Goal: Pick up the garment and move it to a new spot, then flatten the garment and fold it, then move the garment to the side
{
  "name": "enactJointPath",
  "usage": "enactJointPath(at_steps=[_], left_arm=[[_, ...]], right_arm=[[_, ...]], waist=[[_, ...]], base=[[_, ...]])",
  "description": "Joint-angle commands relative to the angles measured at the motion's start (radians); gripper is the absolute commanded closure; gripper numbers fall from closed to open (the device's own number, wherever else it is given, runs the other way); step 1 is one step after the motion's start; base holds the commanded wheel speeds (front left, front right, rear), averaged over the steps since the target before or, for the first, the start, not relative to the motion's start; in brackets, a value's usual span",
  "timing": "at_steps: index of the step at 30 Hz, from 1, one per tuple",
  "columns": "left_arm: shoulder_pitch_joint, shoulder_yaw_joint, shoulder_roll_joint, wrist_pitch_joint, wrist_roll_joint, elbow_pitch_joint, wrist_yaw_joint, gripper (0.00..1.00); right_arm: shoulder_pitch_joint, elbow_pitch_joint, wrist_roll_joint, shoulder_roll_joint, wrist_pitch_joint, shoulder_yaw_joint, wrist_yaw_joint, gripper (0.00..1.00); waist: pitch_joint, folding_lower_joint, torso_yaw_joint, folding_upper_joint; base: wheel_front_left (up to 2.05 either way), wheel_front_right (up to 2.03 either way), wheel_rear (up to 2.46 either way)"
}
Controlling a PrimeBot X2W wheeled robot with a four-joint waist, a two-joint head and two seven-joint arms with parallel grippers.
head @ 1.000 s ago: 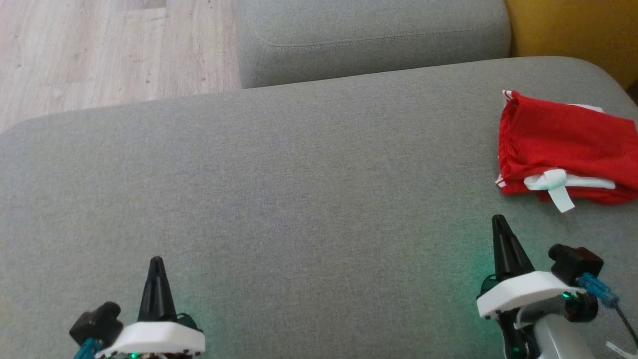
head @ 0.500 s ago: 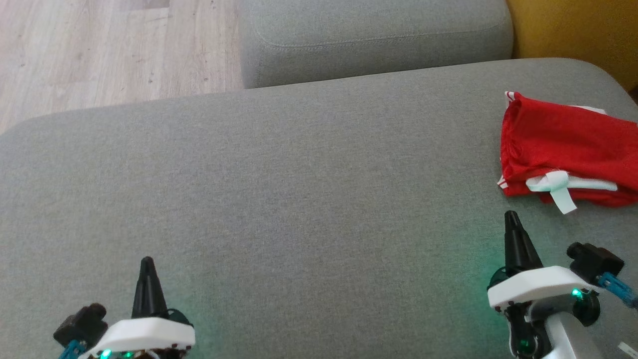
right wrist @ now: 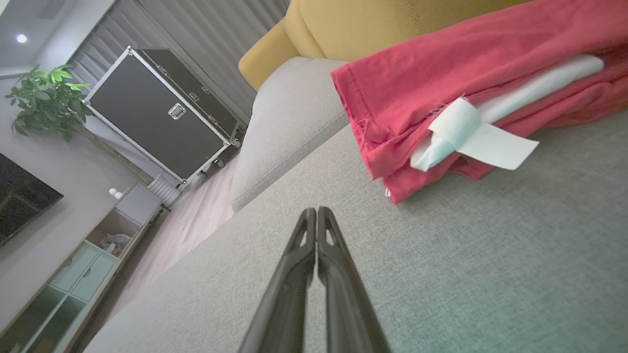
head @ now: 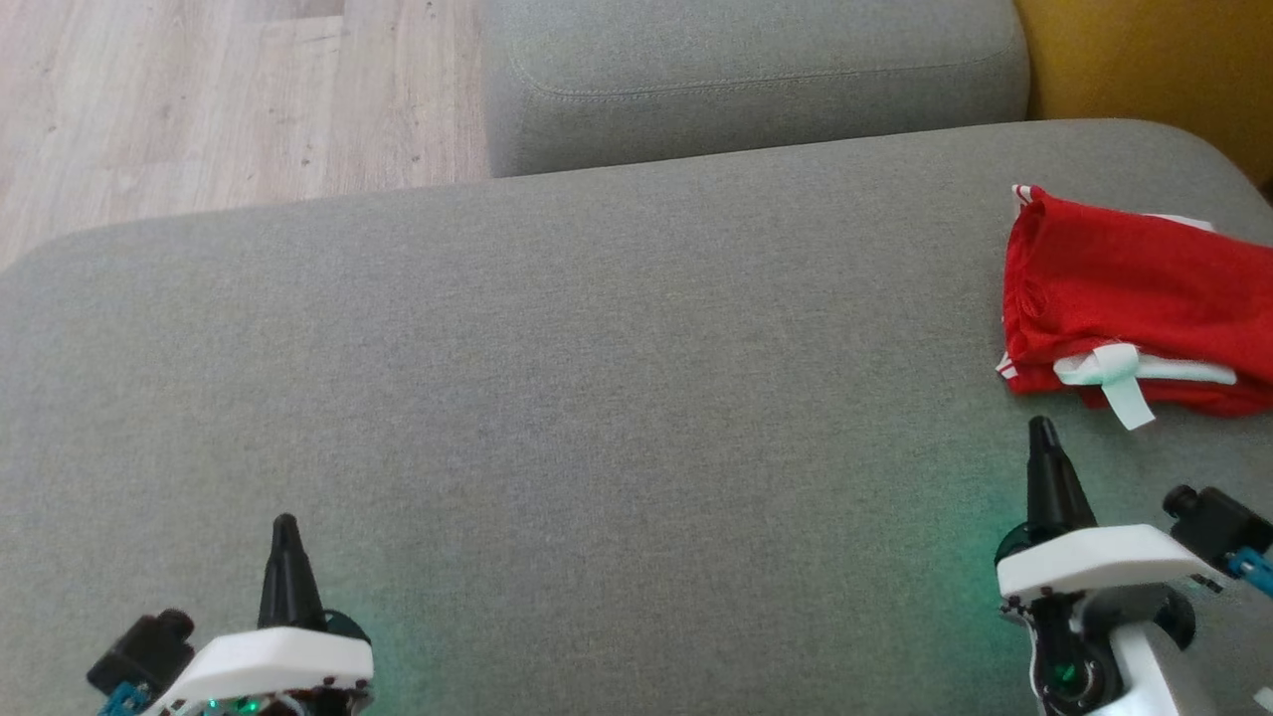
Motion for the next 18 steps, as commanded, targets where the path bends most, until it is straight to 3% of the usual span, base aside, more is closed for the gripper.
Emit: enactJointPath(at_steps=[1,18], left_arm=[[-0.054,0.025,0.003,0.006,-0.019,-0.037,-0.006,1.00],[-0.060,0.049,0.005,0.056,-0.181,-0.056,-0.016,1.00]], right_arm=[[-0.034,-0.041,0.025,-0.003,0.005,0.002,0.000,1.00],[-0.025,-0.074,0.217,-0.002,0.053,-0.022,0.000,1.00]], waist=[[0.000,0.0000,0.000,0.0000],[-0.002,0.0000,0.008,0.0000]], base=[[0.00,0.00,0.00],[0.00,0.00,0.00]])
